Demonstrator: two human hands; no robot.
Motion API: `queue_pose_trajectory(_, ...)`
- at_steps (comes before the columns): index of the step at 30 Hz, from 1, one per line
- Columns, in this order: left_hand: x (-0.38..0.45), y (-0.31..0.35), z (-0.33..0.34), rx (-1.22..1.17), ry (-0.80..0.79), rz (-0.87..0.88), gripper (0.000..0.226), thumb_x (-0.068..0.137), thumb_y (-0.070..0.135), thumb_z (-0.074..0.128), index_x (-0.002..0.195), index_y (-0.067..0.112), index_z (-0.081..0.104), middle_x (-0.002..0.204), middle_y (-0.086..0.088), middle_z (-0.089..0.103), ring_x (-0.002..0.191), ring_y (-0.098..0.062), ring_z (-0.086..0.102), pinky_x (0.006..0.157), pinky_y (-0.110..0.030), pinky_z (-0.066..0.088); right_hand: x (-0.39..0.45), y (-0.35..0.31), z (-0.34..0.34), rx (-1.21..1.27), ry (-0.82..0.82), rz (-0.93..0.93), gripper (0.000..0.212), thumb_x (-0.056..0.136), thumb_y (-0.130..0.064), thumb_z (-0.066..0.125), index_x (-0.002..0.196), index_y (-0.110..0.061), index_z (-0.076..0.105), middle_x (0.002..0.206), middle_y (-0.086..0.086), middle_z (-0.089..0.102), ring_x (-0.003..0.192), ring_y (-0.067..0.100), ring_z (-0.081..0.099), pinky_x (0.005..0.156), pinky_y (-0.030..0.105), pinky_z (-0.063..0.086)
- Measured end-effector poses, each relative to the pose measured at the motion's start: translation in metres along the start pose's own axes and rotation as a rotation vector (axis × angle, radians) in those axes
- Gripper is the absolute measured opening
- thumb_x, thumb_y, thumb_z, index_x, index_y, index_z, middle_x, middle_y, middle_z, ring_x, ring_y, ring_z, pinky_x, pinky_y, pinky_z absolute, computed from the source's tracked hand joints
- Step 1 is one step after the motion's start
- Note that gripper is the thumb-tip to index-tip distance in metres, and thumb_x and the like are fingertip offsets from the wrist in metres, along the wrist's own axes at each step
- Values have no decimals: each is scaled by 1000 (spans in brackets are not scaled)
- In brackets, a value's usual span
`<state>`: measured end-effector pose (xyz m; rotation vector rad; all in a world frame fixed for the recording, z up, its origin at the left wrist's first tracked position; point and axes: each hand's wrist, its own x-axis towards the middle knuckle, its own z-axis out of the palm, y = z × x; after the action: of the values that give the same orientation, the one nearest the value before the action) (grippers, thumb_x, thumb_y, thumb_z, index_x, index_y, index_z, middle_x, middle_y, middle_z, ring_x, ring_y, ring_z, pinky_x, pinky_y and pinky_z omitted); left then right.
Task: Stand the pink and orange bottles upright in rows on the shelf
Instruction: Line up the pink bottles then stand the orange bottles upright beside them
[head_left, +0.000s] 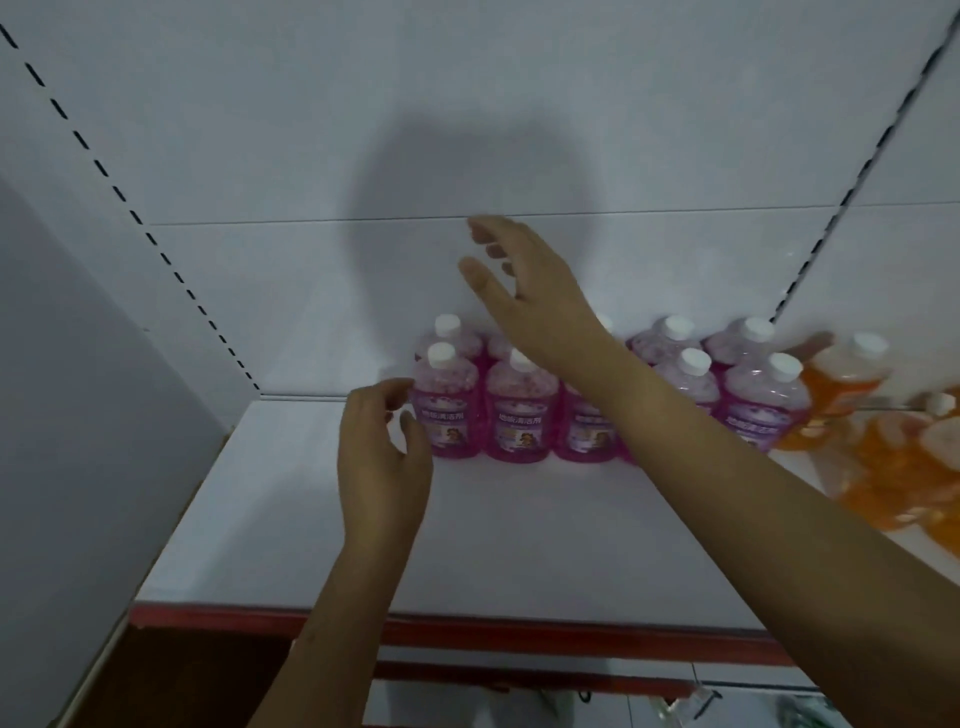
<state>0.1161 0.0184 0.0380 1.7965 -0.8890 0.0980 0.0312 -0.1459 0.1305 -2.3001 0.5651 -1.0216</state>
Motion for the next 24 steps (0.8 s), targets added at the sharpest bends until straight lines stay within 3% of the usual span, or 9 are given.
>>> queue_pose_trajectory(2,-17,17,8,-23,-96,106,31,92,1,57,117,19,61,111,7,59,101,-7,57,86,-12,44,-9,-8,-16,27,92,41,49,101,-36,48,142,-10,45,136,3,53,121,13,52,105,31,42)
queue_pose_trajectory(6,-62,45,30,-80,-389,262,32,96,16,56,127,24,57,120,12,56,113,-7,54,93,-21,46,-56,-20,-58,-63,212,99,50,102,-36,48,144,-9,42,142,5,50,129,15,47,110,31,37)
queue_pose_trajectory(9,-103,62,47,-115,-640,262,41,100,31,50,142,29,47,139,15,48,128,-1,43,106,-19,36,-107,-25,-93,-217,247,189,53,102,-40,46,147,-13,39,147,2,46,134,14,42,112,28,32)
queue_pose_trajectory(11,-131,77,58,-185,-746,257,43,101,34,49,144,32,43,143,18,45,129,5,38,106,-11,28,-143,-27,-119,-299,267,252,54,102,-42,44,148,-16,37,149,1,43,136,12,39,113,26,29)
queue_pose_trajectory(13,-158,93,73,-225,-823,271,44,101,35,49,145,33,41,144,17,44,128,8,35,104,-7,24,-177,-30,-146,-386,278,315,55,102,-44,43,149,-17,36,150,0,42,137,11,38,111,24,29)
queue_pose_trajectory(18,-209,135,106,-277,-1003,368,43,101,39,48,144,35,40,145,15,43,117,14,34,96,-12,31,-252,-23,-217,-553,361,467,55,101,-46,44,149,-19,36,150,0,41,137,13,38,109,24,29)
queue_pose_trajectory(22,-237,173,141,-306,-1070,441,43,101,40,47,143,35,40,143,15,43,126,1,42,96,-17,36,-298,-4,-279,-610,471,554,54,101,-48,42,147,-21,38,150,-1,43,137,13,39,108,24,29)
queue_pose_trajectory(24,-252,194,163,-298,-1090,477,42,101,41,47,143,36,40,142,16,43,124,4,40,96,-17,35,-319,12,-310,-610,499,582,54,101,-49,42,147,-22,37,150,-1,42,137,13,39,108,26,30)
